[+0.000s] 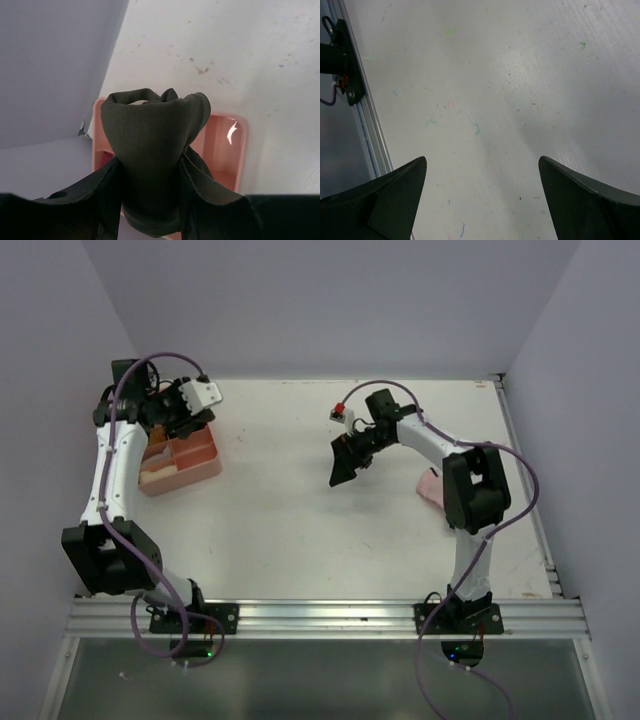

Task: Roll the underwear
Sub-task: Place the rolled underwear into the container

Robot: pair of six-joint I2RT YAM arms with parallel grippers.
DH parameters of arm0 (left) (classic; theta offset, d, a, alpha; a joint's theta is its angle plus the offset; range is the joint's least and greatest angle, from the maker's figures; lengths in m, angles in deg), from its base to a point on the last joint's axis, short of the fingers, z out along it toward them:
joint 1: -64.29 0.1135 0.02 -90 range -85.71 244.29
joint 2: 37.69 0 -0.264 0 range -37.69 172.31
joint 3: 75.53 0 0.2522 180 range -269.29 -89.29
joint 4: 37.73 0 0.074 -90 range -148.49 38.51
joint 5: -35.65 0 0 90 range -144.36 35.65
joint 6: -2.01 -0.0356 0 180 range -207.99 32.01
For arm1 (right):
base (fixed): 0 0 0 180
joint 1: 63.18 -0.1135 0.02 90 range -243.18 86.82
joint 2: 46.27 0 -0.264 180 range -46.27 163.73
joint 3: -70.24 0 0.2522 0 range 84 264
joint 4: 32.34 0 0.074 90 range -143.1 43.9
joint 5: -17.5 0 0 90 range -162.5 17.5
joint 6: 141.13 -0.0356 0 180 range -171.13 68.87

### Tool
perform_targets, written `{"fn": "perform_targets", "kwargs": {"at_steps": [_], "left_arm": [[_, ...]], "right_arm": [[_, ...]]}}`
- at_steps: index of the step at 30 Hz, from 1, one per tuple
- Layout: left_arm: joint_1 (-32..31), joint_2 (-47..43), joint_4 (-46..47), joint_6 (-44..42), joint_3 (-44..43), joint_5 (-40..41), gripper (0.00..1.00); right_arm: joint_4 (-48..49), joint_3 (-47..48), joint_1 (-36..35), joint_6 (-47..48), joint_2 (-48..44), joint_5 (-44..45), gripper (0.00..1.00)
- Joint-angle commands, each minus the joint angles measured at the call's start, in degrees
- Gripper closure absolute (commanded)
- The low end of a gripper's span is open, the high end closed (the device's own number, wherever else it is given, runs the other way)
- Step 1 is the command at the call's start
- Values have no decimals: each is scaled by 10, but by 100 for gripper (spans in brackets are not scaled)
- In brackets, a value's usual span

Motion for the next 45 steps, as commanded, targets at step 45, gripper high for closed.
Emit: {"fn": "perform_targets", "kwargs": {"at_steps": [45], "left_arm": [[121,209,-22,-173,-134,-84,100]], "right_arm": [[81,-127,20,105,-130,284,1]]}}
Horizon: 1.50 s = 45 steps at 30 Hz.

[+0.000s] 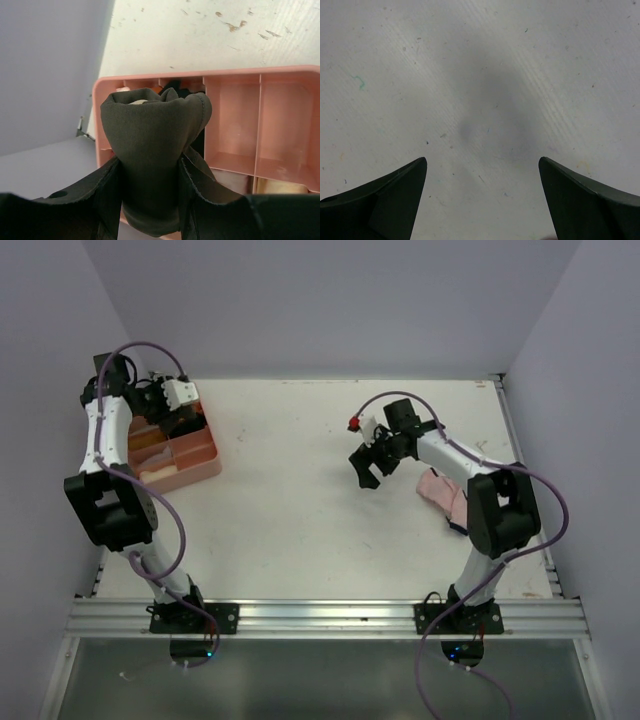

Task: Roll the underwear
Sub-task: Place the rolled underwear into the container

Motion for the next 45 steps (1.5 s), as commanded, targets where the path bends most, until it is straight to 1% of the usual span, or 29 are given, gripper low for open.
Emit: {"fn": "perform_targets", "kwargs": {"at_steps": [1,3,5,6,7,12,17,19,21,25,26,27,30,31,39,45], "left_arm": [[0,13,10,-10,11,0,100],[0,22,13,-14,16,6,100],[0,16,44,-11,36,13,100],[-3,14,52,-21,58,16,100],[-5,9,73,-23,69,19,100],[-21,-2,119,-26,131,33,100],[-29,1,130,-38,167,44,100],[-32,4,138,-34,171,46,100],[-32,8,142,-20,165,45,100],[-33,21,136,-19,147,48,100],[-33,23,146,-5,144,55,100],[-34,23,175,32,134,60,100],[-33,15,225,74,134,89,100],[-34,5,261,77,138,96,100],[-38,-8,275,50,168,79,100],[-64,-22,293,29,250,74,100]], "right_arm": [[-9,40,1,12,18,16,1],[-11,49,1,16,22,22,1],[-14,54,1,17,29,22,1],[-18,57,0,19,31,24,1],[-20,62,1,20,32,24,1],[-31,69,1,27,40,30,1],[-38,68,0,35,38,37,1],[-39,67,1,36,37,37,1],[-40,63,1,36,37,35,1],[-37,55,1,36,36,35,1],[-39,55,1,36,37,34,1],[-41,58,1,37,38,35,1],[-44,57,1,41,39,39,1],[-45,57,1,41,39,40,1],[-49,56,1,45,43,43,1],[-49,52,1,46,42,53,1]]}}
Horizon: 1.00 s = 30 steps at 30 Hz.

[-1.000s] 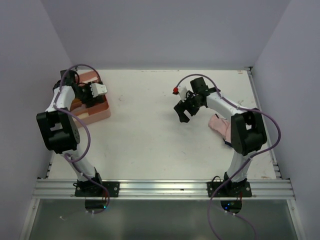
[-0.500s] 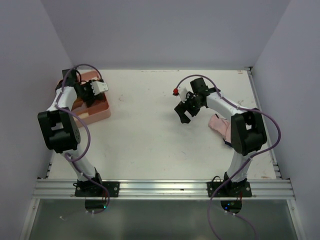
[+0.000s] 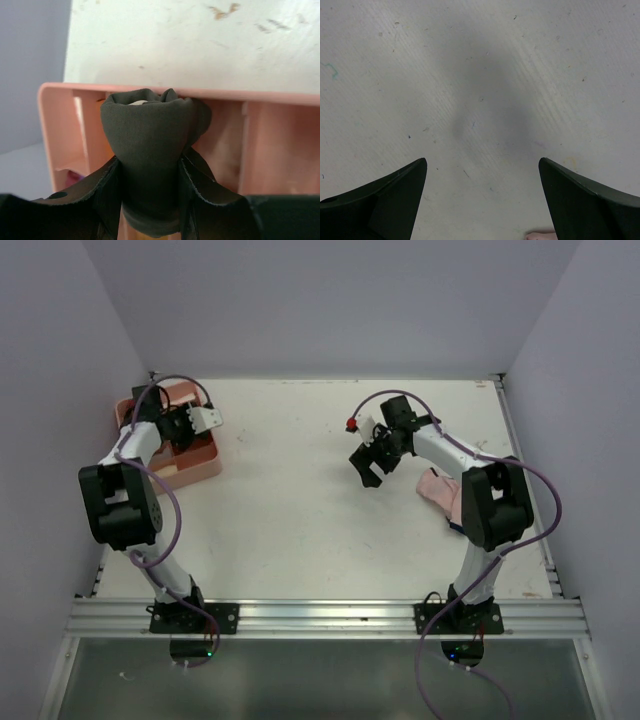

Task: Roll the underwear
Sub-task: Place the rolled underwear into the container

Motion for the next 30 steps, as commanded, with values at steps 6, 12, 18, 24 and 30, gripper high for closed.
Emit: {"fn": "perform_targets", "kwargs": {"at_steps": [6,12,18,24,30], "left_arm": [[-29,-8,-5,-14,52,-4,100],[-20,40,-117,-13,-39,7,100],[-12,20,-161,-49,-48,23,100],[-12,-7,-190,-61,-36,18,100],[-11,-14,-210,-68,-30,11,100]], "right_arm": [[-7,-5,1,16,-5,26,1],[-7,-10,1,19,-12,25,1],[-10,-9,1,24,-12,31,1],[-9,-12,1,23,-12,28,1],[-8,-12,0,24,-10,27,1]]}}
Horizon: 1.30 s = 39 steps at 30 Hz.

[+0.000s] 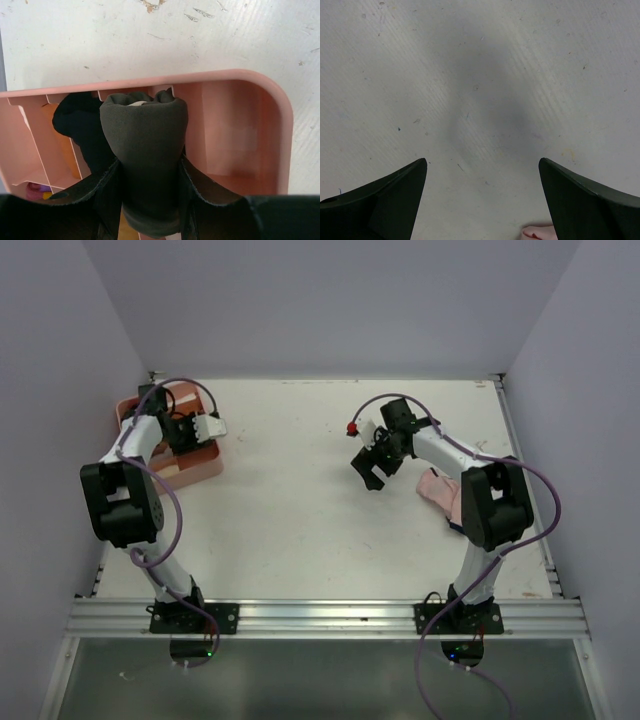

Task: Roll the underwear
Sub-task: Place the rolled underwear into the container

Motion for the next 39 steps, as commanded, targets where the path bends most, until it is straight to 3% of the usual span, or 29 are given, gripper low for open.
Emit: {"fn": "perform_targets", "kwargs": {"at_steps": [1,10,17,30,39], "left_arm": [[4,-21,-46,-17,1,-2,100],[6,123,-177,-10,-175,-12,100],[5,191,-245,-21,-246,-15,100],[6,126,-256,-49,-192,-17,100],[2,198,-275,-17,-238,-12,100]], "right_arm": [[-6,1,0,9,-10,2,1],[-13,14,1,9,-4,1,1],[-18,16,1,11,-7,1,1],[-18,10,1,22,-7,6,1],[-19,27,1,23,2,4,1]]}}
